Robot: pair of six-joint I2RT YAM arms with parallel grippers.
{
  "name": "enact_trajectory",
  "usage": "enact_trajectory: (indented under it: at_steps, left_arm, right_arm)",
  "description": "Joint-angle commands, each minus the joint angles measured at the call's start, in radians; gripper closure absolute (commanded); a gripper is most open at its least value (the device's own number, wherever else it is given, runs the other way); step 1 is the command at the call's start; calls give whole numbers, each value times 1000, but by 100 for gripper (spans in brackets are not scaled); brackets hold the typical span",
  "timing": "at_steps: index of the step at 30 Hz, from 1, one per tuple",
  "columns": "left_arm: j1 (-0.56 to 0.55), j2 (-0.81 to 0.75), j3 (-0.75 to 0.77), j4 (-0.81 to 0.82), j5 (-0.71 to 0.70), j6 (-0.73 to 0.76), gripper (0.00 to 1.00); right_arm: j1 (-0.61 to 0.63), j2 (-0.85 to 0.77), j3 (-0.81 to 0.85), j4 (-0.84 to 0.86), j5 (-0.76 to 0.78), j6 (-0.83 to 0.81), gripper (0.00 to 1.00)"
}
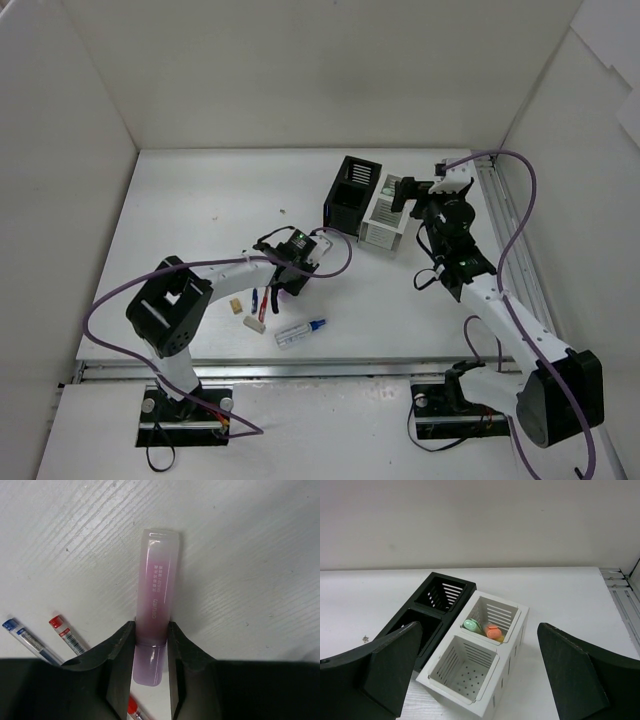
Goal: Sort the stationery into containers
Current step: Pick up the pen from the center of the board, then place the pen in the storage box.
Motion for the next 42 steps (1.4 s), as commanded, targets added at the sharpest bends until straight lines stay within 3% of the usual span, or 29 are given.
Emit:
enact_trajectory:
  at_steps: [1,5,8,10,13,17,20,23,31,35,42]
  left_arm:
    - [-6,5,16,11,31,-13,87]
    - [-6,-35,42,28,10,-71,100]
    - [37,-43,155,-68,-7,-188,100]
    - [89,-55,252,-160,118,-235,100]
    - [153,-80,307,-205,314,-311,100]
    - [206,-74,375,-327,495,-383,100]
    - [230,-86,347,-323,664,-375,100]
    - [241,-110,303,-341,746,-372,100]
    - [230,-189,287,-410,829,-392,100]
    - [221,-192,310,-445,885,-377,100]
    - [221,-178,327,-478,883,-365,100]
  right_arm:
    - [1,-70,24,-41,-27,29,2]
    - [4,-99,40,-151,-175,4,2]
    - [16,-116,29,-209,-391,-132,2]
    - [77,-108,67,-357,-552,-342,2]
    - [152,-58,164,-605,-672,-595,2]
    - [250,7,259,-749,-628,-752,2]
    - [318,13,288,-793,-547,-867,2]
    - [355,12,294,-832,-532,-1026,2]
    - [401,142,458,-1129,-638,-1418,2]
    - [424,216,517,-1189,-656,-1478,5]
    - [430,309,558,-1182,-846,-1487,20]
